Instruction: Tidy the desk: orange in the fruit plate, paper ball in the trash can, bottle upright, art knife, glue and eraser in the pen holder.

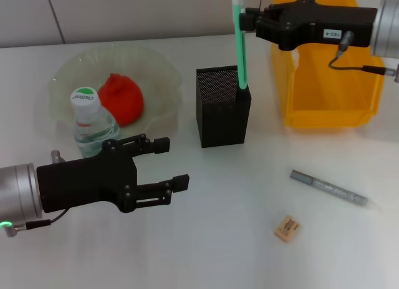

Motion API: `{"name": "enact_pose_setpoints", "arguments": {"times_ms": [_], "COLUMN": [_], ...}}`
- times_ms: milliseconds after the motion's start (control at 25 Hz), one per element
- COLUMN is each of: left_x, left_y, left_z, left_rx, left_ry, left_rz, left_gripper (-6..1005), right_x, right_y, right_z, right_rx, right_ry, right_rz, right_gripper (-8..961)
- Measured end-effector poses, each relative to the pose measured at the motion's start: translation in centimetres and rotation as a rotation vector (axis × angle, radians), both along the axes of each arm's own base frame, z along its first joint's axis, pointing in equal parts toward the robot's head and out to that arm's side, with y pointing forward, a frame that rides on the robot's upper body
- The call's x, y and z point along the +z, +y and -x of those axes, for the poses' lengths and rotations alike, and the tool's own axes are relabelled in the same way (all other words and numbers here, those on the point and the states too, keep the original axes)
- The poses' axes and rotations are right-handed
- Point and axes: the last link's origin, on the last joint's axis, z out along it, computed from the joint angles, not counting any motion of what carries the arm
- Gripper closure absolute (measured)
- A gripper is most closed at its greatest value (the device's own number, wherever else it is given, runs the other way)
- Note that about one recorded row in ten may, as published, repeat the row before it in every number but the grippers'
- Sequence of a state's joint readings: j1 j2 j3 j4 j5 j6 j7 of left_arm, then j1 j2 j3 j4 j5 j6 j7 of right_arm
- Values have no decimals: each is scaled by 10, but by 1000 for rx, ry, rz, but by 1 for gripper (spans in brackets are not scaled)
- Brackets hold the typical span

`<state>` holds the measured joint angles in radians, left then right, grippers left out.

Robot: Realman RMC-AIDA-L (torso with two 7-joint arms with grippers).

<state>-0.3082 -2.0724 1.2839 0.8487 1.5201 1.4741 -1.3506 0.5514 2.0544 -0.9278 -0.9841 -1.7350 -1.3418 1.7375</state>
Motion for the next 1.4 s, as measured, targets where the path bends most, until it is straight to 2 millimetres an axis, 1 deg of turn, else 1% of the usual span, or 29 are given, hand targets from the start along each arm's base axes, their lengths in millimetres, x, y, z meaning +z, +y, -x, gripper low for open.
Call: {"name": "enact_pose_setpoints", "arguments": {"times_ms": [360,720,1200,1400], "left_x": [0,0,0,0], "left_y": [0,1,1,2], "left_z": [0,-1,0,0], "left_rx": [-2,-3,2,1], "left_ry": [0,0,-1,0], "left_rz": [0,-2,-3,-4], "left_gripper": [208,207,207,207], "right_x": [-19,-34,-34,-31], "right_y": [12,18,17,18], "right_z": [-2,-2,-4,-2], "right_rx": [-5,-10,-10,-12], "right_ry": [-57,-107,-104,-111], "right_rz": [6,7,-14,-21], "right_gripper": [762,730,687,590]}}
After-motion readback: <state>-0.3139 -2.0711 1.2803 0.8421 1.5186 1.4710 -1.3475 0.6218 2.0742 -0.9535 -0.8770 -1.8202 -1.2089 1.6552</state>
